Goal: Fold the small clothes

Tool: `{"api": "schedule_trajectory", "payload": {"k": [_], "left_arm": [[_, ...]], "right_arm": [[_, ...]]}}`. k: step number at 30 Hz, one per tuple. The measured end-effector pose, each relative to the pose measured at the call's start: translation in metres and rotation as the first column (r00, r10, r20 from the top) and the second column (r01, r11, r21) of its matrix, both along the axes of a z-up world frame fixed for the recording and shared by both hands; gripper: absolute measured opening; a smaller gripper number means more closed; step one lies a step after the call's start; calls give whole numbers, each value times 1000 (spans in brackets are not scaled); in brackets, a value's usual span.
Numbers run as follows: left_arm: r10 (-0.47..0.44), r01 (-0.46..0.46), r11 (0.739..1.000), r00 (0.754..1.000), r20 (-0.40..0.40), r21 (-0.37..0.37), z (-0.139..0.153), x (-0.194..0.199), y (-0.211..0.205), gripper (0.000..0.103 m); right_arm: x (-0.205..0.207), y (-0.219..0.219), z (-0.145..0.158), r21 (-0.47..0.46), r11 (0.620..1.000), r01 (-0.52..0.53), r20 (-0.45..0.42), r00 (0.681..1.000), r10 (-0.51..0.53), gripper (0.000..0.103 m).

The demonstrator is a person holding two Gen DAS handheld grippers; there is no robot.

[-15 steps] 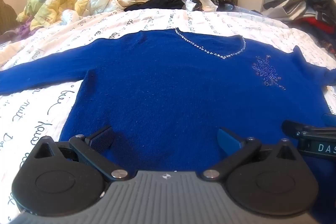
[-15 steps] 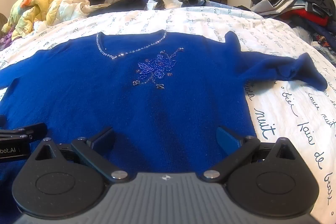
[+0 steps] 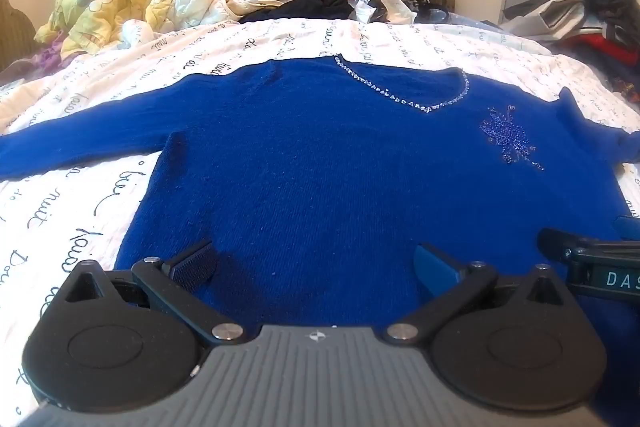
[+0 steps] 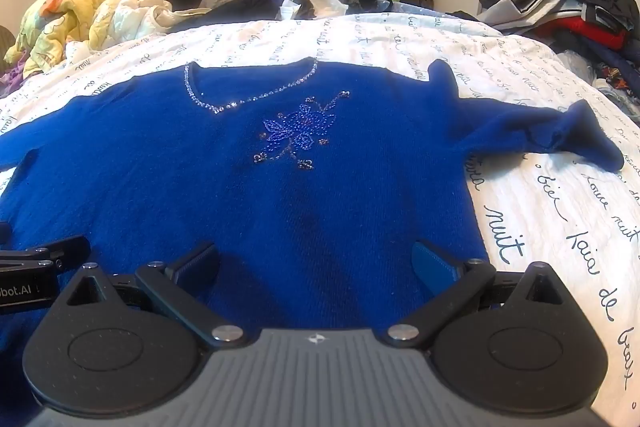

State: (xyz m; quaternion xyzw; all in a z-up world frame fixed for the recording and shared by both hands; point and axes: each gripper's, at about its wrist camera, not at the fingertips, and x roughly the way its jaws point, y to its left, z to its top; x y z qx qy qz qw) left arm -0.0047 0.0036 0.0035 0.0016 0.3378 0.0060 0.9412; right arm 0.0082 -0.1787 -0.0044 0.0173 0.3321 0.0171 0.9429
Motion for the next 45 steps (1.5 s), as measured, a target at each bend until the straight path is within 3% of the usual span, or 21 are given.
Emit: {"api": "schedule_trajectory", "payload": {"k": [34, 45], "left_arm": [[2, -2, 1000, 1000, 4, -2, -1, -1, 0, 103], [3, -3, 1000, 1000, 4, -3, -1, -1, -1, 103]], "right_arm": [[0, -1, 0, 1, 1000, -1, 1, 1000, 1, 103], [3, -17, -1, 2, 996, -91, 6, 996, 91, 103]]}}
